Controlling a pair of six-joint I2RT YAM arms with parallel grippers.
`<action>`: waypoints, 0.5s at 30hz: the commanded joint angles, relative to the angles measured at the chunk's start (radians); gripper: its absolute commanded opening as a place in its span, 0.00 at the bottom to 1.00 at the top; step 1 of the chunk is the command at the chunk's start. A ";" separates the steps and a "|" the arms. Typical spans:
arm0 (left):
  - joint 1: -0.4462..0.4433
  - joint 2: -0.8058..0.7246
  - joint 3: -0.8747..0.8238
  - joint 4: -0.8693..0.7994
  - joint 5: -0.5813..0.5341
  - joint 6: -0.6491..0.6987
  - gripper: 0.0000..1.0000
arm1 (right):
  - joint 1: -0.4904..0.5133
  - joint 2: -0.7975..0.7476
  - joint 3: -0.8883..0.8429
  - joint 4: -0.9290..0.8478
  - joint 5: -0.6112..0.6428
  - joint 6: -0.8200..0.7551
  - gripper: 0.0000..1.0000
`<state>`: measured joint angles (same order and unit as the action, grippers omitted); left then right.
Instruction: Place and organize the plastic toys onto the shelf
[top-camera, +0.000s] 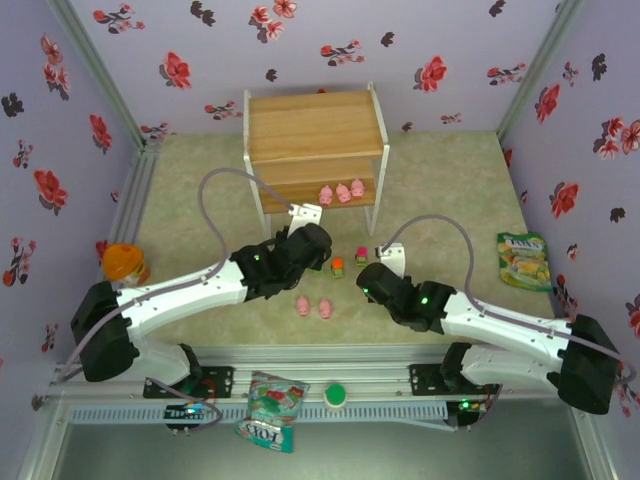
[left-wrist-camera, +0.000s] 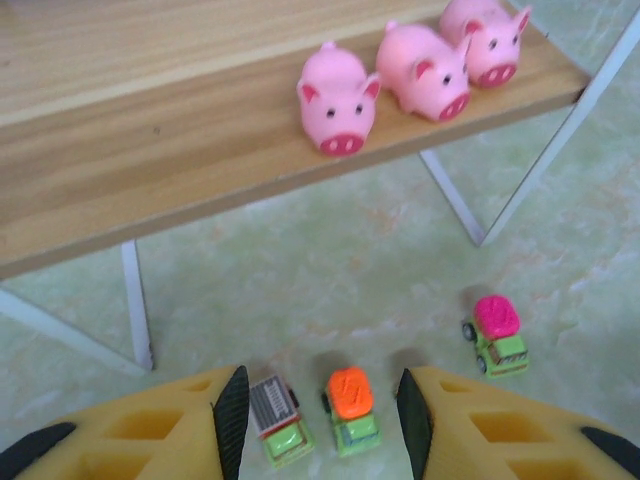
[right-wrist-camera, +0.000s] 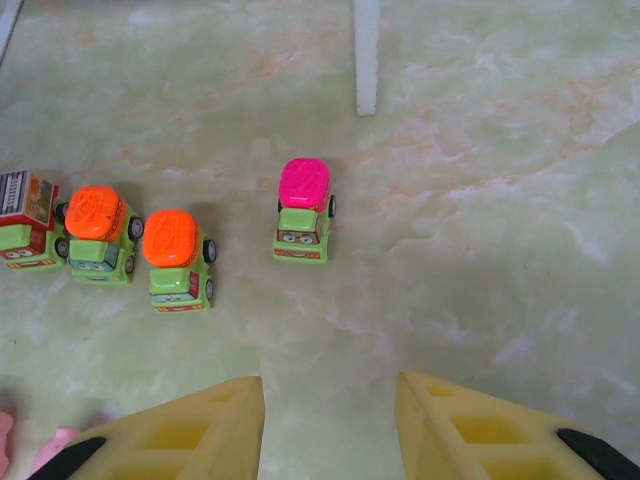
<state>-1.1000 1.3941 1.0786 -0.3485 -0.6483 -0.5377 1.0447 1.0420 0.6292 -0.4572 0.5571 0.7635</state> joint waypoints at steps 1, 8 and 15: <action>-0.016 -0.044 -0.051 -0.049 -0.065 -0.066 0.48 | 0.021 0.014 0.022 0.017 0.039 0.034 0.40; -0.061 -0.100 -0.157 -0.100 -0.090 -0.171 0.48 | 0.048 0.050 0.018 0.039 0.040 0.059 0.40; -0.133 -0.096 -0.207 -0.154 -0.090 -0.309 0.48 | 0.055 0.091 0.030 0.061 0.021 0.060 0.40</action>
<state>-1.2064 1.3087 0.8886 -0.4549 -0.7002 -0.7448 1.0897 1.1206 0.6300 -0.4152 0.5610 0.7975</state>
